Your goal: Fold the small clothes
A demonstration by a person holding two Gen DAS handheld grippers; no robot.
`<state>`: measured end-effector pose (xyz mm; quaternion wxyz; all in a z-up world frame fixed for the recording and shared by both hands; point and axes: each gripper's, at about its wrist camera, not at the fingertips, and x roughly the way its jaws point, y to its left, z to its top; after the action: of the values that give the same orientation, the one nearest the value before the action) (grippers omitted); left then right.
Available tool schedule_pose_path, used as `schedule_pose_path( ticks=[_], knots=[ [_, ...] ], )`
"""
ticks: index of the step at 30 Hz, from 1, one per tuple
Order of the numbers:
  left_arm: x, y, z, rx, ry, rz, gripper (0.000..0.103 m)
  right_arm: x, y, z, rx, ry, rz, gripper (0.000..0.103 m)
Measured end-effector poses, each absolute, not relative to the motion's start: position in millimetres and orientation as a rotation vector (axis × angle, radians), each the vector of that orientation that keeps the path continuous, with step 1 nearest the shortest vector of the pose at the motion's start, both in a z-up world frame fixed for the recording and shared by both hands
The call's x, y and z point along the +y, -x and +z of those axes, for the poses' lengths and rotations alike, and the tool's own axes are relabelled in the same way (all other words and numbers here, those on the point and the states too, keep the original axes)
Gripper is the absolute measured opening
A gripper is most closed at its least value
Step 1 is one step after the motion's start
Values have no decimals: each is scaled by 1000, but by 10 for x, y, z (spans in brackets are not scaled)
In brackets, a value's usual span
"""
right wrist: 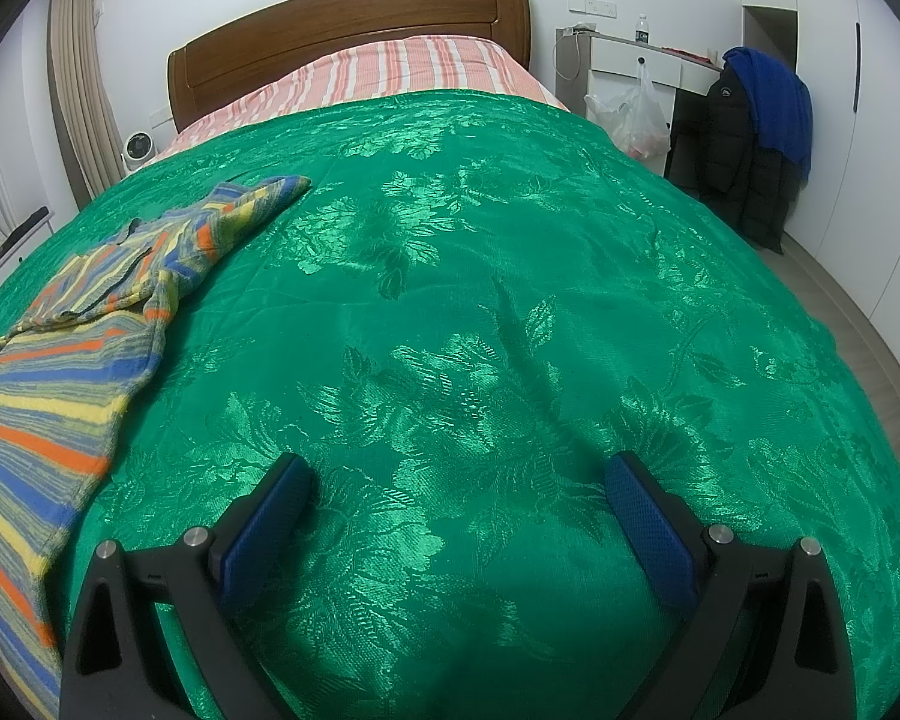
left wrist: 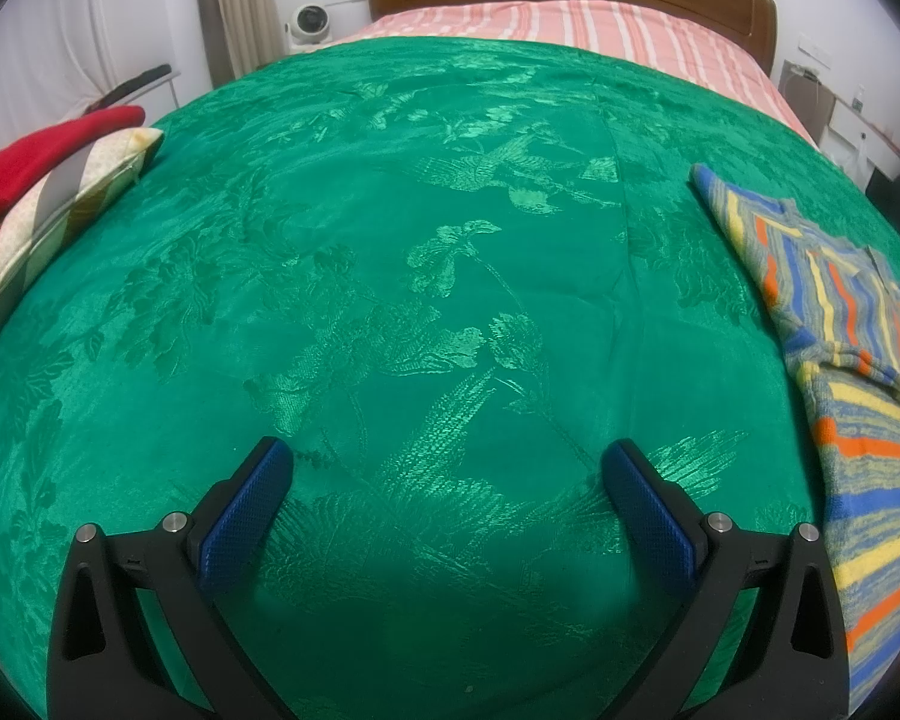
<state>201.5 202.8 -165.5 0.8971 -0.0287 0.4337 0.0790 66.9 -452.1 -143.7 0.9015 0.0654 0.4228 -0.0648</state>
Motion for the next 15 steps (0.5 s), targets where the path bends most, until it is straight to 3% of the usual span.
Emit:
schedule_pose_path(
  ticks=[15],
  knots=[
    [2023, -2017, -1643, 903, 64, 164, 103, -4527, -665, -1435, 874, -136, -134, 98]
  ],
)
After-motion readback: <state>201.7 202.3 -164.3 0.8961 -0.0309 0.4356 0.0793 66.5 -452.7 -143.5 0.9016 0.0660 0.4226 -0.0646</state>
